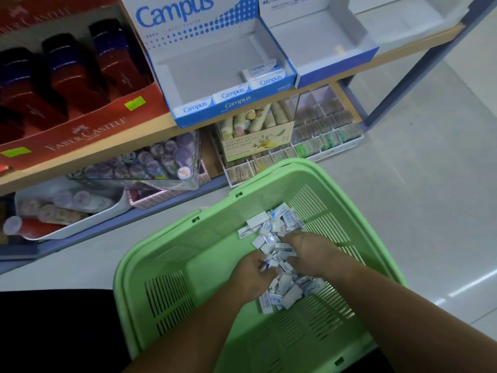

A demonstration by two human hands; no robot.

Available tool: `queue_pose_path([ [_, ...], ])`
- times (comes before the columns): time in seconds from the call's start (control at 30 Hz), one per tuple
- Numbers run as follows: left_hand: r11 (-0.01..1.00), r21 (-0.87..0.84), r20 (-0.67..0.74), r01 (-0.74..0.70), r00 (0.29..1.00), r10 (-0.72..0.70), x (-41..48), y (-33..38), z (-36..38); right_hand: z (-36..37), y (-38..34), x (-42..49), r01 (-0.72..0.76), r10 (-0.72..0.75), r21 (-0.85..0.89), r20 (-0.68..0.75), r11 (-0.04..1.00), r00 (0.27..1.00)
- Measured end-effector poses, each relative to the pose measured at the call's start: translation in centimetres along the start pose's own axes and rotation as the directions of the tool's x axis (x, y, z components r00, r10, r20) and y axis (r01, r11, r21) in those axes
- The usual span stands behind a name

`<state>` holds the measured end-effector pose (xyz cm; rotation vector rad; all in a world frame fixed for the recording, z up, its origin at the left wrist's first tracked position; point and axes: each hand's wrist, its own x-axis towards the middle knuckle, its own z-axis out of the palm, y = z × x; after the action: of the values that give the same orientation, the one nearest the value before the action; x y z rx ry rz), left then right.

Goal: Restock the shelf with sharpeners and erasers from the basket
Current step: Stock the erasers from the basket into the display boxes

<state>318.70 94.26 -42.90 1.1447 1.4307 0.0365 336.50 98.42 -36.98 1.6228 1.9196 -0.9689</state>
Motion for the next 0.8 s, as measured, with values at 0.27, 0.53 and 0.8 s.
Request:
queue_pose_path([
  [0.27,0.984,-0.177,-0.063,-0.009,0.998,-0.003,-0.7,1.1,-2.3,-2.7,-0.9,-0.7,-0.022,0.033,0.253,-0.041,0.967,0.999],
  [0.53,0.964,-0.266,-0.003,0.008,1.000,-0.009,-4.2,5.2,-6.6,-8.1,-3.7,-4.7,-0.052,0.006,0.632,0.074,0.773,0.997],
  [0.8,0.957,-0.271,0.130,-0.101,0.981,0.141,-12.1,15.0,-12.3,-17.3,-5.3,-12.1,0.066,-0.088,0.759,-0.011,0.647,0.996],
])
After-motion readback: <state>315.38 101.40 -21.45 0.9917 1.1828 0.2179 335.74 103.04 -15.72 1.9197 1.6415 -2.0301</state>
